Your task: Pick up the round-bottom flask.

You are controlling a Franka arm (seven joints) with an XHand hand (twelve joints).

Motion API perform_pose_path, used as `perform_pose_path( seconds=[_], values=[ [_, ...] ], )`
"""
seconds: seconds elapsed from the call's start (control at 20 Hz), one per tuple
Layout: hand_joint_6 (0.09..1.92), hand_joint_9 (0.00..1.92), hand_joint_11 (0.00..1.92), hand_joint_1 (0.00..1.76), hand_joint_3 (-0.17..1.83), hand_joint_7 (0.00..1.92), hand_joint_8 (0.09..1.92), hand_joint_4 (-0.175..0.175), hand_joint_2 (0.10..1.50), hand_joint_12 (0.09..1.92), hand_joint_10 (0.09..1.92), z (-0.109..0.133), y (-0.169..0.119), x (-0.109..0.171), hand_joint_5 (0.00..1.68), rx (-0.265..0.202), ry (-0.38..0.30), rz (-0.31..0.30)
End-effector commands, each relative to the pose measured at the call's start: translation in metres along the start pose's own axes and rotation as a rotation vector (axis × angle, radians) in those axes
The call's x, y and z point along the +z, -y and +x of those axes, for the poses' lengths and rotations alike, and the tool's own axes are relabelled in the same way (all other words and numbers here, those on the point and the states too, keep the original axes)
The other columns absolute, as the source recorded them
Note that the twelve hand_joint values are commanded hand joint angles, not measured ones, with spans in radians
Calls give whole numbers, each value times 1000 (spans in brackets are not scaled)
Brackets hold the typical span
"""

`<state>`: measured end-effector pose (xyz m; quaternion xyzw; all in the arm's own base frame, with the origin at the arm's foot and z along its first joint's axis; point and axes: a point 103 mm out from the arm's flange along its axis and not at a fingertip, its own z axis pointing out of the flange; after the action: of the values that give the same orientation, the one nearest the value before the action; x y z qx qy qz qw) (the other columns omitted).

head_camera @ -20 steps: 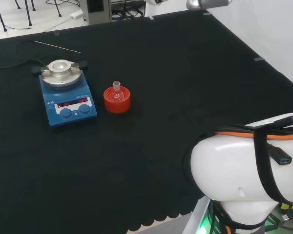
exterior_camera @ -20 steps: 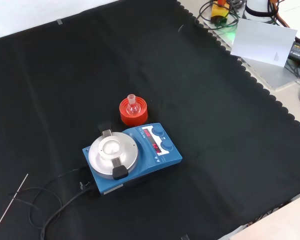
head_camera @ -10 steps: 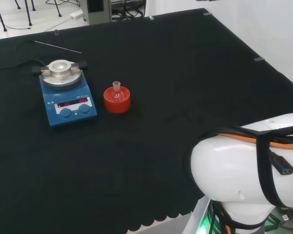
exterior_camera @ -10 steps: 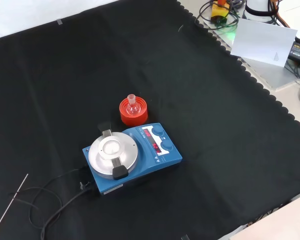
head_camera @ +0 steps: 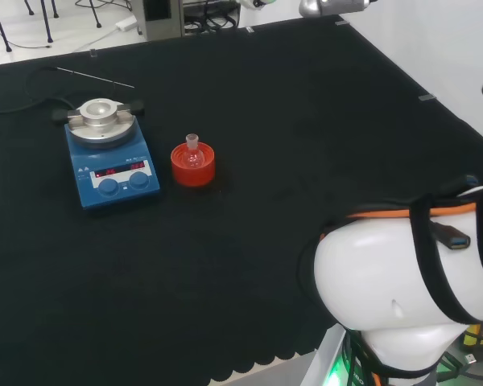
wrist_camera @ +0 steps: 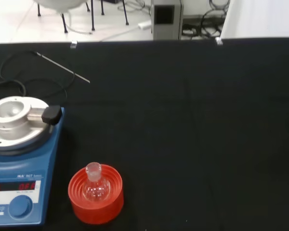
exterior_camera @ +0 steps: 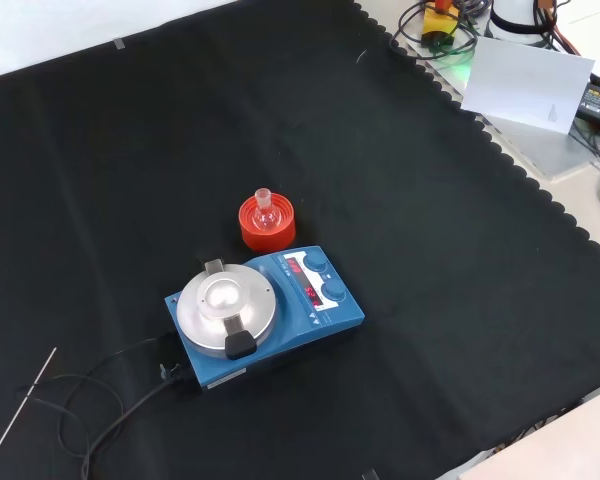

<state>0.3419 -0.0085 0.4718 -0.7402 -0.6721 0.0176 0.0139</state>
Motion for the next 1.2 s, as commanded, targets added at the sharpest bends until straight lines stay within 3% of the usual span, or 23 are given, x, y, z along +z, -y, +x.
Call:
perform_pose_path(
  seconds=[0.05, 0.5, 1.2],
  values=[
    [800, 687, 393, 759, 476, 527, 765, -76, 736, 1380, 820, -4, -35, 12, 322, -11, -18, -7],
    [802, 681, 392, 760, 478, 515, 766, -77, 734, 1380, 821, -8, -49, 31, 302, -14, -34, -1],
    [828, 707, 410, 777, 478, 543, 776, -80, 720, 1378, 827, -1, -82, 85, 324, -48, -21, 73]
  ],
)
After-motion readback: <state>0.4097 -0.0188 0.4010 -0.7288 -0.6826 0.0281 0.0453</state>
